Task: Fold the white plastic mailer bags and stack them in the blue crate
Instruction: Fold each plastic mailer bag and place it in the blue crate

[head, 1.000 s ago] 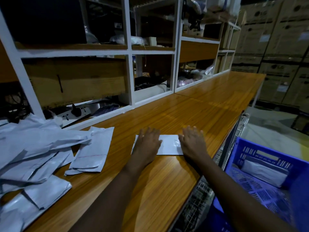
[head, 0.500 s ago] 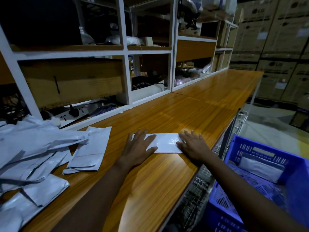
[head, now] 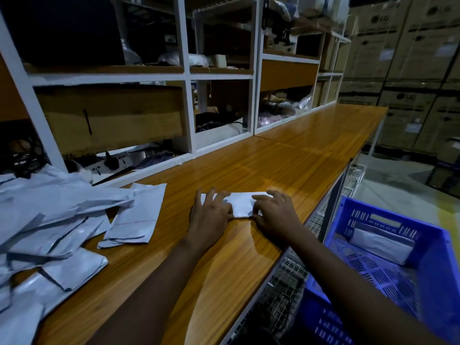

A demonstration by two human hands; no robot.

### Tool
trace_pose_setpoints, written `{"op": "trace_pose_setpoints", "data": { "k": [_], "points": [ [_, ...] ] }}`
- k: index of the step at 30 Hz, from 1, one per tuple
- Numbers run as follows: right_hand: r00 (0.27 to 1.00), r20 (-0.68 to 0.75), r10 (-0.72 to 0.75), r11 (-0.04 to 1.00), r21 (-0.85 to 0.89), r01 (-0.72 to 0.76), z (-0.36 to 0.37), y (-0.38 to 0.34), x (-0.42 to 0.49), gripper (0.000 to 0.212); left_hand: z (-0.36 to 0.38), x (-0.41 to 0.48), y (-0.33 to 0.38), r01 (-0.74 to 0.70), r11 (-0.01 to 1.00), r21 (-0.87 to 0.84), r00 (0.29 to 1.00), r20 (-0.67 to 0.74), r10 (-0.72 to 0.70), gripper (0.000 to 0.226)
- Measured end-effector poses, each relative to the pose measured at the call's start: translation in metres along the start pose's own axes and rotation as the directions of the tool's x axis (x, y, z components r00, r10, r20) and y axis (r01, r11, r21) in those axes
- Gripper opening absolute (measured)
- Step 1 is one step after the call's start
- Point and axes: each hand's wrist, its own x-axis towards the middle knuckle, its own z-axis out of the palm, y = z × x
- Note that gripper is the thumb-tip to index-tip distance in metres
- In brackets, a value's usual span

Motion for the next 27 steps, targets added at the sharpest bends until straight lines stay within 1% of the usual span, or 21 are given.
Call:
{"op": "trace_pose_setpoints", "data": {
  "k": [2, 3, 6, 8, 9, 11, 13, 14, 16, 18, 21, 24, 27],
  "points": [
    [1.0, -0.022, 0.022, 1.0, 0.009, -0.022, -0.001, -0.003, -0.001, 0.022, -0.001, 0.001, 0.003, -0.009, 1.0, 0.017, 1.0, -0.017, 0.009, 0.018],
    [0.999, -0.016, 0.033, 0.999, 0.0, -0.033, -0.002, -0.003, -0.001, 0.028, -0.003, 0.003, 0.005, -0.015, 1.0, 0.004, 0.999, -0.034, 0.015, 0.017],
    [0.997, -0.065, 0.038, 0.998, -0.038, -0.04, -0.008, 0.0, 0.003, 0.042, -0.011, 0.018, 0.014, -0.032, 0.999, -0.04, 0.997, -0.072, 0.029, 0.018],
    [0.994, -0.082, 0.071, 0.997, -0.001, -0.071, -0.018, 0.006, 0.007, 0.048, -0.017, 0.034, 0.021, -0.051, 0.996, -0.069, 0.991, -0.126, 0.042, 0.014],
    [0.992, -0.099, 0.084, 0.996, 0.002, -0.084, -0.024, 0.012, 0.01, 0.047, -0.021, 0.043, 0.025, -0.062, 0.995, -0.079, 0.986, -0.16, 0.049, 0.012],
    [0.985, -0.147, 0.09, 0.995, -0.035, -0.096, -0.035, 0.028, 0.013, 0.041, -0.029, 0.062, 0.036, -0.072, 0.996, -0.059, 0.98, -0.191, 0.059, 0.017],
    [0.981, -0.151, 0.123, 0.989, -0.058, -0.133, -0.043, 0.049, 0.016, 0.03, -0.036, 0.08, 0.049, -0.078, 0.997, -0.008, 0.982, -0.171, 0.076, 0.024],
    [0.976, -0.15, 0.156, 0.984, -0.061, -0.167, -0.046, 0.064, 0.014, 0.028, -0.037, 0.091, 0.061, -0.089, 0.996, 0.015, 0.982, -0.166, 0.09, 0.024],
    [0.956, -0.215, 0.199, 0.975, -0.052, -0.215, -0.049, 0.086, 0.007, 0.037, -0.035, 0.107, 0.076, -0.116, 0.993, 0.033, 0.979, -0.168, 0.12, 0.02],
    [0.931, -0.263, 0.253, 0.959, -0.06, -0.278, -0.05, 0.117, -0.005, 0.043, -0.025, 0.127, 0.104, -0.178, 0.984, 0.005, 0.972, -0.158, 0.176, 0.018],
    [0.889, -0.269, 0.371, 0.915, -0.058, -0.399, -0.049, 0.172, -0.031, 0.043, -0.004, 0.158, 0.162, -0.29, 0.957, -0.029, 0.949, -0.136, 0.283, 0.017],
    [0.843, -0.286, 0.455, 0.867, -0.072, -0.492, -0.041, 0.231, -0.065, 0.047, 0.022, 0.187, 0.224, -0.382, 0.92, -0.084, 0.916, -0.163, 0.365, 0.014],
    [0.775, -0.318, 0.546, 0.804, -0.06, -0.591, -0.03, 0.285, -0.099, 0.046, 0.05, 0.21, 0.288, -0.465, 0.878, -0.113, 0.878, -0.186, 0.441, 0.01]
  ]
}}
